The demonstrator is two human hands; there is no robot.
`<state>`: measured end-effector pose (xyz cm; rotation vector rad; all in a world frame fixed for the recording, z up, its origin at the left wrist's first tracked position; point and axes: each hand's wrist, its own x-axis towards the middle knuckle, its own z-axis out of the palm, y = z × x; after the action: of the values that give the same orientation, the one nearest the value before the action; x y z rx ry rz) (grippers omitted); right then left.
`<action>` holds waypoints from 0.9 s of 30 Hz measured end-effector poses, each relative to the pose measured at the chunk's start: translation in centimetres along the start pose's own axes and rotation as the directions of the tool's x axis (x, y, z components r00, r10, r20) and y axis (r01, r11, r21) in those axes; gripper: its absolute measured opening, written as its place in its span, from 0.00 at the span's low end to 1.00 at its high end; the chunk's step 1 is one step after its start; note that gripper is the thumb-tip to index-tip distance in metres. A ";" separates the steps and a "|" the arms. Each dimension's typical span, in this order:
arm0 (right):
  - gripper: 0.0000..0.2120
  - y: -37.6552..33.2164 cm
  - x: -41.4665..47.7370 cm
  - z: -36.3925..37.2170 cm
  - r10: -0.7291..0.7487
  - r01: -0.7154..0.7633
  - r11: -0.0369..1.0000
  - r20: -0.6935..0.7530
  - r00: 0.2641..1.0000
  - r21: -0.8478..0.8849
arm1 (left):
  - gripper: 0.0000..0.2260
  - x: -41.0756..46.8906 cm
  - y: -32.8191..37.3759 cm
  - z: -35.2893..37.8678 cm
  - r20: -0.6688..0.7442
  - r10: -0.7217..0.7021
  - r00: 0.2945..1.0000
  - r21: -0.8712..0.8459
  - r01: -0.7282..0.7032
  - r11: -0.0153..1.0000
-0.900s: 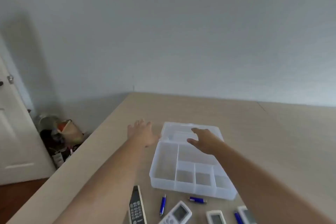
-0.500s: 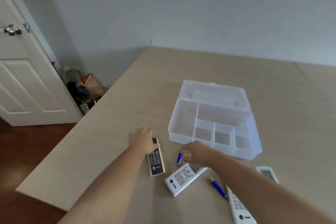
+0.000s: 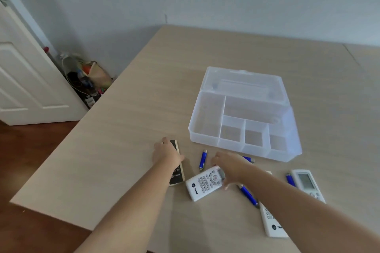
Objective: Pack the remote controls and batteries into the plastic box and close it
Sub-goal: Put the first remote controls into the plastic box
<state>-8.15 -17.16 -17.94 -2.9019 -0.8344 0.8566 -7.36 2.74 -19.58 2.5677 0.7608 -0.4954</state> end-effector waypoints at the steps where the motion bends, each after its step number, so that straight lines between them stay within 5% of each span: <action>1: 0.26 0.0 0.1 -0.2 0.013 -0.013 1.000 0.002 1.000 0.026 | 0.35 0.1 -0.1 -0.1 0.008 -0.011 1.000 -0.018 0.012 1.000; 6: 0.16 0.7 -0.1 -2.4 0.062 -0.074 0.950 0.049 0.997 0.303 | 0.34 0.4 0.1 -2.1 0.022 -0.012 1.000 -0.057 0.013 0.998; 11: 0.08 3.2 -2.0 -8.3 0.056 -0.036 0.837 -0.021 0.998 0.546 | 0.32 0.5 3.8 -7.5 -0.106 0.103 0.989 -0.072 -0.111 0.991; 14: 0.05 5.3 -3.0 -11.0 0.081 0.030 0.624 -0.103 0.991 0.781 | 0.30 0.3 7.1 -9.7 -0.160 0.199 0.967 -0.109 -0.217 0.970; 19: 0.04 8.6 -2.8 -12.3 0.363 0.187 0.198 -0.249 0.898 0.962 | 0.29 -0.3 11.7 -9.4 -0.200 0.381 0.903 -0.079 -0.403 0.912; 27: 0.05 13.1 0.2 -8.9 0.517 0.234 -0.058 -0.171 0.839 0.971 | 0.34 2.1 14.8 -4.1 -0.089 0.562 0.823 0.142 -0.548 0.825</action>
<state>2.92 -27.07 -12.35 -1.5265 0.2911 0.2737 3.72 -5.74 -12.77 2.7703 -0.0128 -0.1852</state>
